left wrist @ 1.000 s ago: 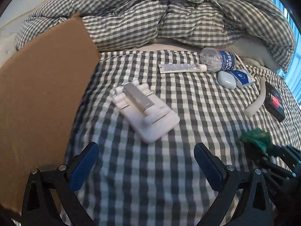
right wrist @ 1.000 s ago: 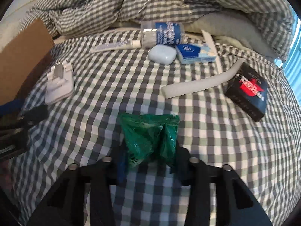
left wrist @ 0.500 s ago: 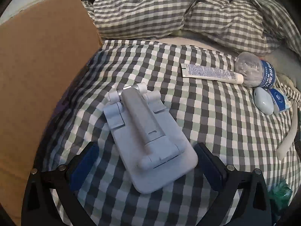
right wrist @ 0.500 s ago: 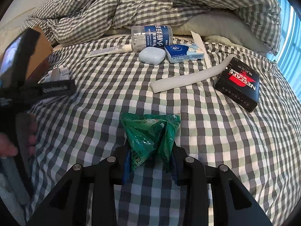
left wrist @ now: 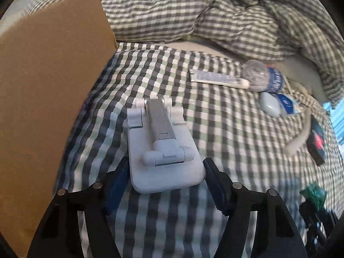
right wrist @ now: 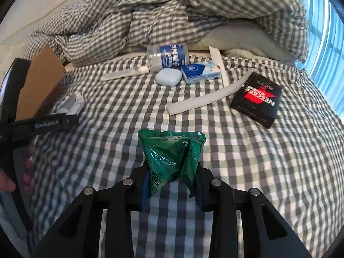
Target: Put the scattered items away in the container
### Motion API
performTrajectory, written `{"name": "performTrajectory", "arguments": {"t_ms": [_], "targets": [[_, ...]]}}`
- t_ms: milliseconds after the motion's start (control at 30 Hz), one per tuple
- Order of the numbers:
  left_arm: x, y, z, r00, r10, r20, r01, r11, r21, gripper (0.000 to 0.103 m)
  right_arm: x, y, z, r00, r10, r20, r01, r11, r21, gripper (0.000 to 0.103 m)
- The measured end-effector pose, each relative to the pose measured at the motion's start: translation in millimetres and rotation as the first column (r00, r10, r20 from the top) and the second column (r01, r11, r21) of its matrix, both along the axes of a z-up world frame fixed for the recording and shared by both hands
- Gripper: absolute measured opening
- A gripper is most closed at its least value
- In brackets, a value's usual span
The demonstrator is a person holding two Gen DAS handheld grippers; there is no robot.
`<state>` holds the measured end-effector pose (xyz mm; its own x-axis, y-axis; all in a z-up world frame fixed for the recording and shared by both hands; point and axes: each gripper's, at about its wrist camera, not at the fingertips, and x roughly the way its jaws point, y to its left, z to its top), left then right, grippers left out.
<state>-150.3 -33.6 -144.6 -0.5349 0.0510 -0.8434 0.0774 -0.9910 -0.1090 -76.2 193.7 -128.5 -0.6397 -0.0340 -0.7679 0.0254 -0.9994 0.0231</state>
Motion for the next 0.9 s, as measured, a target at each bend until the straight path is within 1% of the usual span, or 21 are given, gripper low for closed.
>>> {"name": "performTrajectory", "arguments": {"t_ms": [100, 167, 233, 267, 300, 333, 400, 467, 500, 567, 767, 833, 867, 900], "targets": [[17, 0, 14, 1.0, -0.009, -0.009, 0.009, 1.0, 0.015, 0.068, 6, 1, 13, 1.0, -0.002, -0.013, 0.002, 1.0, -0.007, 0.032], [29, 1, 28, 1.0, -0.012, -0.028, 0.013, 1.0, 0.027, 0.067, 10, 0, 23, 1.0, -0.002, -0.018, 0.001, 1.0, -0.021, 0.032], [39, 4, 42, 0.998, -0.037, -0.043, 0.038, 0.999, 0.014, 0.066, 15, -4, 35, 0.999, 0.006, -0.031, -0.007, 1.0, -0.022, 0.032], [45, 7, 52, 0.997, -0.051, -0.056, 0.052, 0.999, 0.003, 0.059, 17, -5, 39, 0.999, 0.007, -0.04, -0.008, 1.0, -0.018, 0.032], [47, 7, 58, 0.996, -0.065, -0.068, 0.066, 0.998, 0.003, 0.03, 20, -7, 45, 0.999, 0.011, -0.051, -0.012, 1.0, -0.015, 0.032], [54, 7, 69, 0.993, -0.075, -0.088, 0.076, 0.997, 0.001, 0.022, 22, -10, 51, 0.998, 0.017, -0.058, -0.018, 1.0, -0.016, 0.032], [64, 8, 87, 0.986, -0.1, -0.131, 0.102, 0.995, 0.006, 0.021, 28, -16, 62, 0.996, 0.028, -0.079, -0.03, 0.999, -0.026, 0.032], [68, 8, 98, 0.981, -0.125, -0.149, 0.125, 0.992, -0.012, 0.02, 30, -22, 70, 0.995, 0.04, -0.092, -0.043, 0.999, -0.032, 0.032], [71, 6, 101, 0.979, -0.133, -0.153, 0.132, 0.991, -0.019, 0.014, 31, -26, 72, 0.994, 0.043, -0.096, -0.046, 0.998, -0.031, 0.032], [75, 1, 102, 0.979, -0.141, -0.147, 0.142, 0.99, -0.003, 0.007, 35, -34, 76, 0.993, 0.056, -0.106, -0.059, 0.998, -0.032, 0.032], [78, -7, 95, 0.981, -0.142, -0.136, 0.148, 0.988, 0.035, 0.007, 44, -51, 81, 0.989, 0.095, -0.109, -0.097, 0.995, -0.012, 0.032], [73, -6, 84, 0.981, -0.136, -0.139, 0.142, 0.989, 0.033, 0.009, 45, -50, 80, 0.99, 0.093, -0.109, -0.095, 0.995, -0.012, 0.032], [67, -4, 75, 0.983, -0.143, -0.117, 0.149, 0.988, 0.044, 0.009, 44, -49, 80, 0.99, 0.089, -0.107, -0.092, 0.996, -0.017, 0.032], [63, -3, 66, 0.985, -0.145, -0.095, 0.15, 0.987, 0.056, 0.012, 44, -46, 79, 0.991, 0.082, -0.105, -0.084, 0.996, -0.017, 0.032]]}}
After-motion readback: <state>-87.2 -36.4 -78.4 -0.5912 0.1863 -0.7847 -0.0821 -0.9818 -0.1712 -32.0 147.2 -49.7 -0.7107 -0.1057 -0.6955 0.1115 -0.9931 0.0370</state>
